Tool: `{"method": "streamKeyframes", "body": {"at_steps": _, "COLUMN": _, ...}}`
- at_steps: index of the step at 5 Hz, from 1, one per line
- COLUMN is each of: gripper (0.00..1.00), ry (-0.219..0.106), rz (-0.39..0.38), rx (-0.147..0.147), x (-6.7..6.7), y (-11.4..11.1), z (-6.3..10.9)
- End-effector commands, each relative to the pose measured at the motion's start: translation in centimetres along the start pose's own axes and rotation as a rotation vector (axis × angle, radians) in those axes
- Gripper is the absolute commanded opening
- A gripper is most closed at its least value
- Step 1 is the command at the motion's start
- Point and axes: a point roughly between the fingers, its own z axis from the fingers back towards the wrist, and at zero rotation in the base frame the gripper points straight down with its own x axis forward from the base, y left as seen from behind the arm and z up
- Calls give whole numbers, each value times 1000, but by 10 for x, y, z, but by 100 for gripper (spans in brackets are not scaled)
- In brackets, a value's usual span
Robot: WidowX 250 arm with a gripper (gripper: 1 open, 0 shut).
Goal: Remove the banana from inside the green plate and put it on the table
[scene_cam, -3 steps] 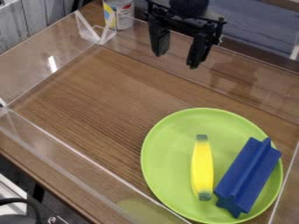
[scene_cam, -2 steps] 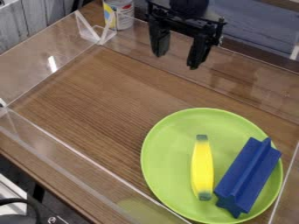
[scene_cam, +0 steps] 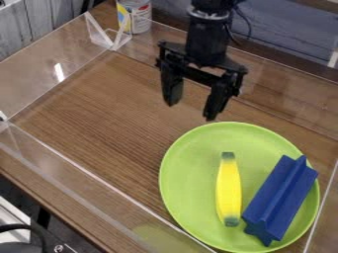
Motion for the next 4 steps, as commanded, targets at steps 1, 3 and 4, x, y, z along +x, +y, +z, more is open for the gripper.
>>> {"method": "streamKeyframes", "body": {"at_steps": 1, "gripper": 100, "ry": -46, "rz": -5, "rx": -13, "x": -12, "y": -14, "z": 9}}
{"method": "streamKeyframes", "body": {"at_steps": 3, "gripper": 100, "ry": -47, "rz": -17, "rx": -36, "x": -34, "y": -45, "z": -4}}
{"method": "streamKeyframes", "body": {"at_steps": 4, "gripper": 100, "ry": -56, "rz": 12, "rx": -48, "x": -42, "y": -56, "z": -12}}
